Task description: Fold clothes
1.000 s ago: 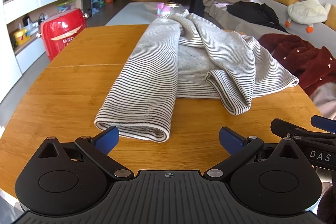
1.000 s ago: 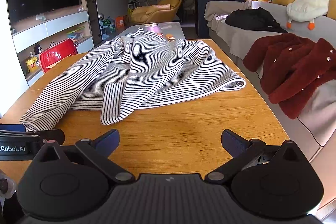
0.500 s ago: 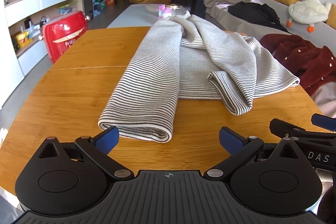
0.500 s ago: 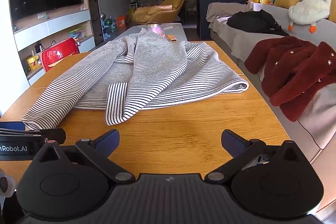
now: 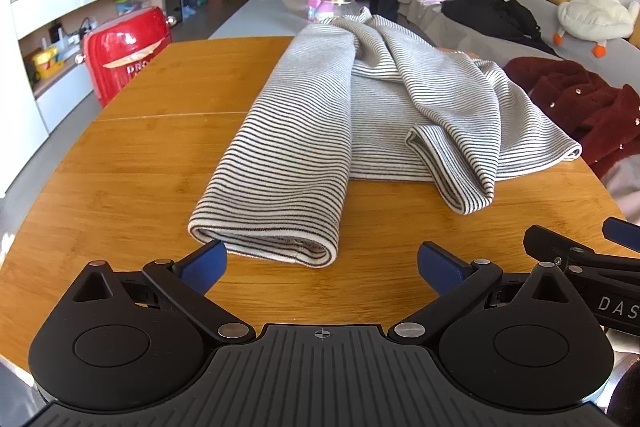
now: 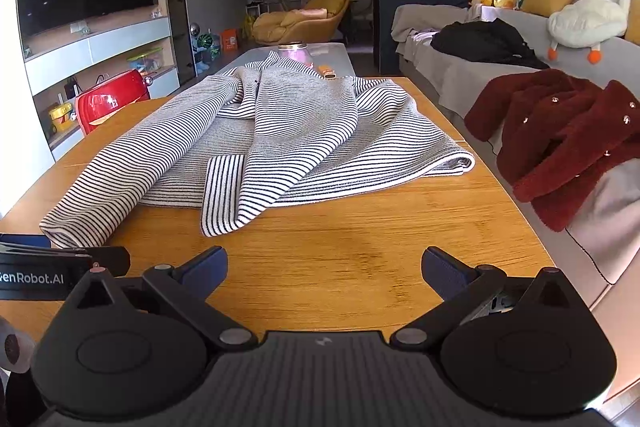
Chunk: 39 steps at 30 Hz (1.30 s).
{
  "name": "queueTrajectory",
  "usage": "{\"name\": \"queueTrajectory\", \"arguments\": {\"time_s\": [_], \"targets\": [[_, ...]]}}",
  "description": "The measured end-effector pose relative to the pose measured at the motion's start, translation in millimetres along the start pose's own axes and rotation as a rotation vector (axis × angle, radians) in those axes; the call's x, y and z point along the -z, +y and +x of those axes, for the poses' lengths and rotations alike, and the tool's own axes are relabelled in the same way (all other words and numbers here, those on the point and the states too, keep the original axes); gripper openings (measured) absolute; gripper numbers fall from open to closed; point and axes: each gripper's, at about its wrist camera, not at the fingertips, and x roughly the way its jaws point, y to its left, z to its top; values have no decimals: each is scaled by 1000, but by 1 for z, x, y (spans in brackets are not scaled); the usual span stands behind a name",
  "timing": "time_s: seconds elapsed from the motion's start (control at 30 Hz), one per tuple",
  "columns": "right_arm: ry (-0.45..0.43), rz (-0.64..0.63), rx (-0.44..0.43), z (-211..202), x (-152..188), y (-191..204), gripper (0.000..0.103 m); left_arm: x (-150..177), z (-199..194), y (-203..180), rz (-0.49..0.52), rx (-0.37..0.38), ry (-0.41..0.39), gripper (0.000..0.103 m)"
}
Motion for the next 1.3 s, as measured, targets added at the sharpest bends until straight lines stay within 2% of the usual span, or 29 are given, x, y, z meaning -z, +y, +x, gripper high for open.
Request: {"name": "queueTrajectory", "arguments": {"time_s": [1.3], "targets": [[40, 13, -15, 6, 4, 3, 103, 4, -1, 2, -6, 1, 12, 103]]}}
